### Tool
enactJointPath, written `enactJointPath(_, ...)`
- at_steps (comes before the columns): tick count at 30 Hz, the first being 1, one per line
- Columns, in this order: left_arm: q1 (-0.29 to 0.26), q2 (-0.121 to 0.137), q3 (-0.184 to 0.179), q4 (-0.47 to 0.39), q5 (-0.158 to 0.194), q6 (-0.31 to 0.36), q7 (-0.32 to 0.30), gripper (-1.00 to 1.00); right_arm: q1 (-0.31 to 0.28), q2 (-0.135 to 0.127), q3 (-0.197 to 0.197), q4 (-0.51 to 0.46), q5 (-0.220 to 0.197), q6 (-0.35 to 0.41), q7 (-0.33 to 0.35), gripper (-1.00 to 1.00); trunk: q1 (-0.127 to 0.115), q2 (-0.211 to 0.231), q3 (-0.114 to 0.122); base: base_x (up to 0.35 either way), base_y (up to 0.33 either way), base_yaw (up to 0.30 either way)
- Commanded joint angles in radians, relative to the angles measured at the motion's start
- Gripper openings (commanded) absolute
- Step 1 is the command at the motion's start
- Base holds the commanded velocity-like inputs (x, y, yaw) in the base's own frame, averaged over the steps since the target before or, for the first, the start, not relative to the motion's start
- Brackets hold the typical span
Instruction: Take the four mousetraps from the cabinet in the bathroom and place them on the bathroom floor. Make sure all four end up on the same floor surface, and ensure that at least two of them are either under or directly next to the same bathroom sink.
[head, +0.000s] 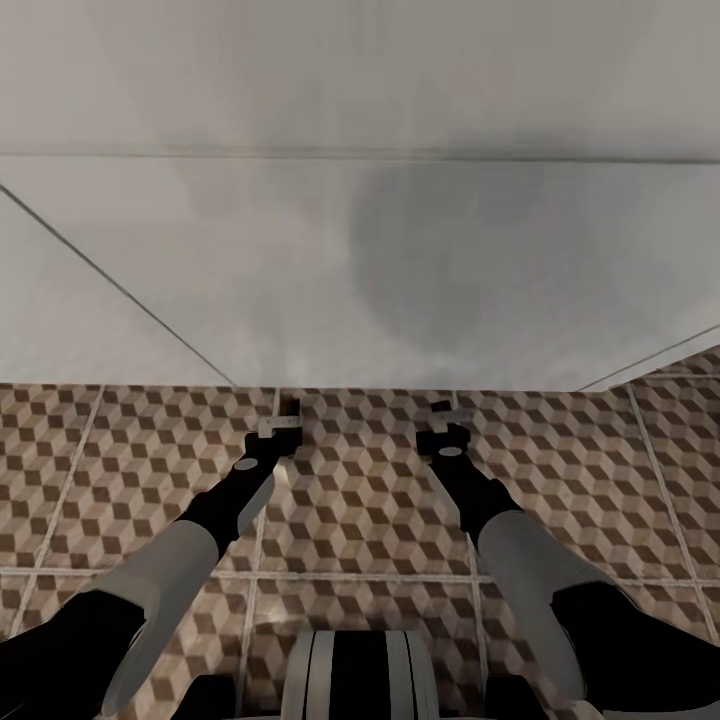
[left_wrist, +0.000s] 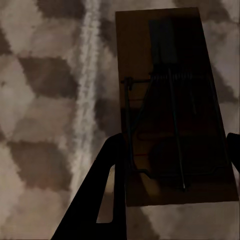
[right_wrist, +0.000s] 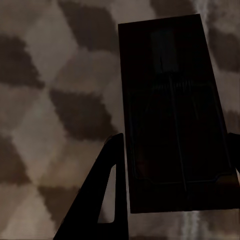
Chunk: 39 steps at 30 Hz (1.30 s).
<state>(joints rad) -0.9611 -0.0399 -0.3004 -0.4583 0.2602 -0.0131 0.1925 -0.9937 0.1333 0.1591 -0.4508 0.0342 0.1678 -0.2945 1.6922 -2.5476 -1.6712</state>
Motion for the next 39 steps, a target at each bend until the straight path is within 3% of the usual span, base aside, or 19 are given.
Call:
enactJointPath(1,-0.001,0.001,-0.008,-0.001,0.009,-0.001,0.009,-1.0,0.0,0.0,0.006,-0.001,0.003,0.009,-0.006,-1.0,0.0,0.0,-0.001,0.086,0.0,0.0)
enactJointPath(39,0.0,0.0,0.001,-0.002,0.01,-0.002,0.007,-1.0,0.0,0.0,0.007,0.001,0.003,0.009,-0.006,-1.0,0.0,0.0,-0.001,0.033,0.0,0.0)
